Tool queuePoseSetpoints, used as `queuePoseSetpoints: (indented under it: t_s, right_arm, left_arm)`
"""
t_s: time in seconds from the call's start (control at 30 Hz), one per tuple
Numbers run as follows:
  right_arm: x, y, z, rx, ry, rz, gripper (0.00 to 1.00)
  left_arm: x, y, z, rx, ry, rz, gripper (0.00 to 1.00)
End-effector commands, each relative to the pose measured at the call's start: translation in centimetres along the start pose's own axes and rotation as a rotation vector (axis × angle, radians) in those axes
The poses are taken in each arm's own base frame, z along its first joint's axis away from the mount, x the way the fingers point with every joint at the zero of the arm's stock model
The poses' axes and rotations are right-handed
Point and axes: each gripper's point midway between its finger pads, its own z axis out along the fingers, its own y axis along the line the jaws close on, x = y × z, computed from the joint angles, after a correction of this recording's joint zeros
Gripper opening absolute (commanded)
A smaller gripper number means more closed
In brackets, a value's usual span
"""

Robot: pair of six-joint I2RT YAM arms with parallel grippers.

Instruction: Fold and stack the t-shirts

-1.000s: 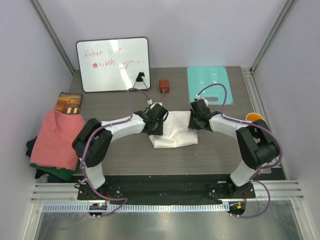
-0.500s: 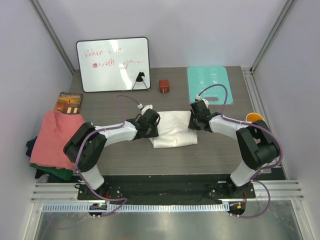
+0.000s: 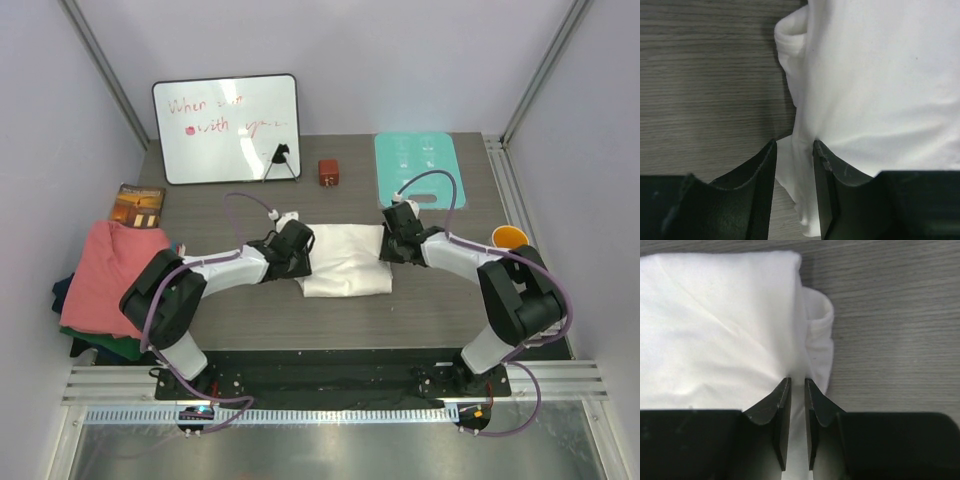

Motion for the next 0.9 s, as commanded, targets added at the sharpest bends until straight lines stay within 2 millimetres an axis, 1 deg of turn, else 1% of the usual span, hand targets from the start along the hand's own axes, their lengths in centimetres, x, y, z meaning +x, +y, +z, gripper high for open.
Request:
queuePoseSetpoints:
  t_s: [0.0,0.03,0.07,0.1,0.13,0.17,0.2,0.23,0.3,0.33,0.37,0.4,0.43,0.47,0.5,0.53,0.57,0.6,0.63,0.67,0.7,0.73,0.77,0.8,0.83,0.87]
  right_arm:
    - [-3.0,-0.4,-3.8,0.048,-0.040,-0.062,0.25]
    - [-4.2,-0.1,-4.6,0.044,-0.069,-0.065,0.28]
    - [-6.0,0.5,-6.1,0.039,-0.105,-0.071,0.29]
    - [-7.0,0.5,-6.9,0.050,-0.126,-0.081,0.29]
    - [-7.6,0.8,-7.5,0.042,-0.132,-0.087,0.29]
    - [-8.3,1.3,-8.4,0.030,-0.137,-0.090,0.29]
    - [-8.4,1.5,-8.8,0.018,-0.134,-0.094,0.29]
    - [-8.2,2.2,-9.1,-0.019,-0.116,-0.094,0.29]
    - [-7.5,2.8,-9.4,-0.056,-0.103,-0.088,0.27]
    - [-6.9,3.4,-9.4,-0.082,-0.088,-0.081,0.24]
    - [-5.8,3.7,-8.9,-0.096,-0.075,-0.088,0.24]
    - [-5.0,4.0,-8.7,-0.106,-0.062,-0.090,0.24]
    - [-3.9,4.8,-8.5,-0.125,-0.039,-0.095,0.23]
    - [-2.6,5.0,-8.2,-0.128,-0.014,-0.110,0.23]
    - [-1.8,5.3,-7.9,-0.126,0.000,-0.122,0.23]
    - [-1.2,5.6,-7.8,-0.115,-0.001,-0.128,0.24]
    - [0.4,6.7,-7.9,-0.127,0.018,-0.168,0.23]
    - [1.2,6.9,-7.6,-0.120,0.031,-0.179,0.23]
    - [1.8,7.3,-7.7,-0.125,0.039,-0.186,0.23]
    - [2.8,7.9,-7.7,-0.135,0.053,-0.195,0.24]
    - [3.2,8.1,-7.7,-0.137,0.054,-0.198,0.23]
    - [3.4,8.3,-7.5,-0.142,0.050,-0.193,0.24]
    - [4.3,8.1,-7.1,-0.137,0.068,-0.193,0.24]
    - [4.8,8.0,-6.9,-0.136,0.078,-0.195,0.24]
    - [5.5,7.9,-6.1,-0.125,0.096,-0.200,0.24]
    - [6.5,7.2,-5.4,-0.105,0.117,-0.207,0.24]
  left_arm:
    - [0.0,6.0,-2.9,-0.251,0.035,0.054,0.38]
    - [-2.2,5.2,-3.6,-0.242,-0.008,0.046,0.38]
    - [-2.9,5.3,-4.4,-0.260,-0.010,0.065,0.39]
    - [-5.2,4.1,-5.3,-0.233,-0.053,0.055,0.39]
    - [-5.9,4.0,-5.8,-0.236,-0.049,0.057,0.39]
    - [-6.6,3.4,-6.2,-0.219,-0.057,0.061,0.39]
    - [-8.1,2.1,-6.8,-0.187,-0.080,0.066,0.39]
    - [-7.9,1.6,-6.9,-0.165,-0.053,0.069,0.39]
    - [-8.1,0.3,-7.1,-0.117,-0.038,0.059,0.38]
    - [-7.6,-0.5,-6.9,-0.079,-0.017,0.055,0.38]
    - [-7.4,-0.9,-6.8,-0.060,-0.011,0.052,0.37]
    - [-6.4,-1.0,-6.5,-0.055,0.006,0.052,0.36]
    - [-6.0,-1.3,-6.2,-0.047,0.012,0.054,0.36]
    - [-5.3,-1.4,-5.9,-0.044,0.020,0.058,0.35]
    - [-3.9,-1.5,-5.6,-0.046,0.043,0.069,0.36]
    - [-3.3,-1.7,-5.4,-0.045,0.047,0.072,0.36]
    - [-2.5,-1.8,-5.1,-0.047,0.057,0.080,0.35]
    - [-0.9,-1.8,-4.9,-0.049,0.080,0.106,0.35]
    - [-0.3,-2.0,-4.7,-0.049,0.081,0.102,0.35]
    - [0.3,-2.1,-4.6,-0.051,0.083,0.110,0.35]
    - [1.6,-2.1,-4.5,-0.047,0.101,0.126,0.35]
    - [2.0,-2.4,-4.4,-0.036,0.099,0.117,0.35]
    - [2.4,-2.4,-4.3,-0.030,0.104,0.115,0.35]
    - [3.5,-2.2,-4.0,-0.035,0.123,0.122,0.35]
    - [3.8,-2.2,-3.7,-0.035,0.123,0.119,0.35]
    - [4.1,-2.0,-3.4,-0.041,0.126,0.116,0.35]
